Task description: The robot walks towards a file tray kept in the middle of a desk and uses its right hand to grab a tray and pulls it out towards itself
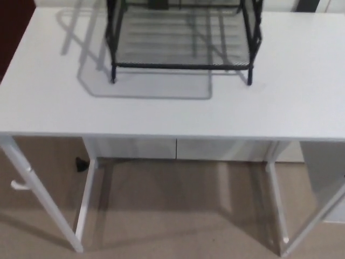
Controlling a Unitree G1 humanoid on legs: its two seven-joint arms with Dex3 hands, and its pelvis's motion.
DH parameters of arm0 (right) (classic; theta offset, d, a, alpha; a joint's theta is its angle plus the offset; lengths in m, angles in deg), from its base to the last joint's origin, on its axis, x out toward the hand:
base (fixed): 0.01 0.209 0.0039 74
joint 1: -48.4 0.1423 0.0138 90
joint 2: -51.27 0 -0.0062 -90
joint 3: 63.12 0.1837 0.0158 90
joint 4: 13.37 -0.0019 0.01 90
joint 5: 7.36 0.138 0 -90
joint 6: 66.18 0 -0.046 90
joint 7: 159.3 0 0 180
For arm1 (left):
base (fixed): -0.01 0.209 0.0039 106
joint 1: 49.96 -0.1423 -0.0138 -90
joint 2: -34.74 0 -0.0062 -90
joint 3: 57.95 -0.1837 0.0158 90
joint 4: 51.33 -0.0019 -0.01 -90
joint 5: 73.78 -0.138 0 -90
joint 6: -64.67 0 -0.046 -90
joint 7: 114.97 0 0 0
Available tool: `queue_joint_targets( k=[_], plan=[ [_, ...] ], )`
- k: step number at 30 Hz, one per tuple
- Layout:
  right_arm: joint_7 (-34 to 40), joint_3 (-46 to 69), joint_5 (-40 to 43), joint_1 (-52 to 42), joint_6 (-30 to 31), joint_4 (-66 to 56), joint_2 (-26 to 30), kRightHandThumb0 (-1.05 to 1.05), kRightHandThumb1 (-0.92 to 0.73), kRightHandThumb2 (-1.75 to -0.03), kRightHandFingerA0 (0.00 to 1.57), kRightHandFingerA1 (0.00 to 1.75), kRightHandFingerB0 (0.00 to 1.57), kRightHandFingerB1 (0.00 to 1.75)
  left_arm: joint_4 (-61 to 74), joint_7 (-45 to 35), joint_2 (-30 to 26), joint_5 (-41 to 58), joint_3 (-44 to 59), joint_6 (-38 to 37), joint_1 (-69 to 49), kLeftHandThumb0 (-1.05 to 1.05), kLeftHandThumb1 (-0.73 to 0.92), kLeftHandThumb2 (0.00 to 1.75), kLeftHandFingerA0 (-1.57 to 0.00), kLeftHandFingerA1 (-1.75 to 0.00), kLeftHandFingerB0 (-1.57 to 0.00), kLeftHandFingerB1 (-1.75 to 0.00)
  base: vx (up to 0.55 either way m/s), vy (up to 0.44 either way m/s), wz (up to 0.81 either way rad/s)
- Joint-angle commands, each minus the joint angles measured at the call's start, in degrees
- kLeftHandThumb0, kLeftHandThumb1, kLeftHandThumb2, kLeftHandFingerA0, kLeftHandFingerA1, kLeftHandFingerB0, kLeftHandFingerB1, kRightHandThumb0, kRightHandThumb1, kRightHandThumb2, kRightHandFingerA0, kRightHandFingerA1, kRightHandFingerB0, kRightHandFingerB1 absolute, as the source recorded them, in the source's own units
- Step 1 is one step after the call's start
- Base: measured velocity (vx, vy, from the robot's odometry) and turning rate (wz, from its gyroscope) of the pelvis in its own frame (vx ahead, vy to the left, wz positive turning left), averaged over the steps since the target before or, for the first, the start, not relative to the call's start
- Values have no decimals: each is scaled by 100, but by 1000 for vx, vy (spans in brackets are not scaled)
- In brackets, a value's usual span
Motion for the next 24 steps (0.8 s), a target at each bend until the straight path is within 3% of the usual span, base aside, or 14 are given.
queue_joint_targets(
  k=[1,2,3,11,19,21,22,23,24],
  plan=[
    [-20,83,50,100,-390,231,69,-33,-48,-54,68,47,65,44,127,19,-105,-93,-58,451,46,-25,45,92,-34,-59,-12,-48,315,-47,26],
    [-21,92,40,145,-425,341,87,-33,-48,-54,68,47,65,44,163,17,-104,-87,-60,463,30,-25,45,92,-34,-59,-12,-48,293,-10,39],
    [-34,98,50,158,-455,386,86,-32,-47,-54,68,48,66,45,166,21,-112,-102,-68,477,32,-32,63,58,-41,-39,-26,-32,211,-117,11],
    [-32,99,20,189,-549,491,111,-33,-47,-54,71,47,69,45,55,36,-130,-145,-102,386,55,-34,63,58,-42,-40,-28,-32,113,-9,-8],
    [-71,97,67,30,-469,373,89,-32,-47,-54,70,48,67,45,179,44,-166,-170,-147,451,-66,-34,63,59,-37,-38,-28,-32,199,228,-12],
    [-75,96,67,3,-499,369,85,-33,-46,-54,70,48,68,45,137,139,-136,-258,-161,237,-109,-33,61,58,-46,-42,-30,-33,112,74,4],
    [-79,83,70,-50,-465,256,76,-34,-48,-53,70,48,67,45,75,154,-129,-280,-168,106,-112,-33,63,59,-58,-67,-29,-34,120,33,8],
    [-78,76,66,-73,-468,215,71,-34,-48,-53,71,48,68,45,36,159,-128,-289,-171,42,-110,-33,62,58,-60,-74,-29,-33,112,14,9],
    [-86,79,79,-61,-484,245,64,-32,-47,-54,70,49,68,46,12,159,-132,-291,-174,19,-105,-38,49,76,-58,-76,-23,-43,104,-56,8]
  ],
)
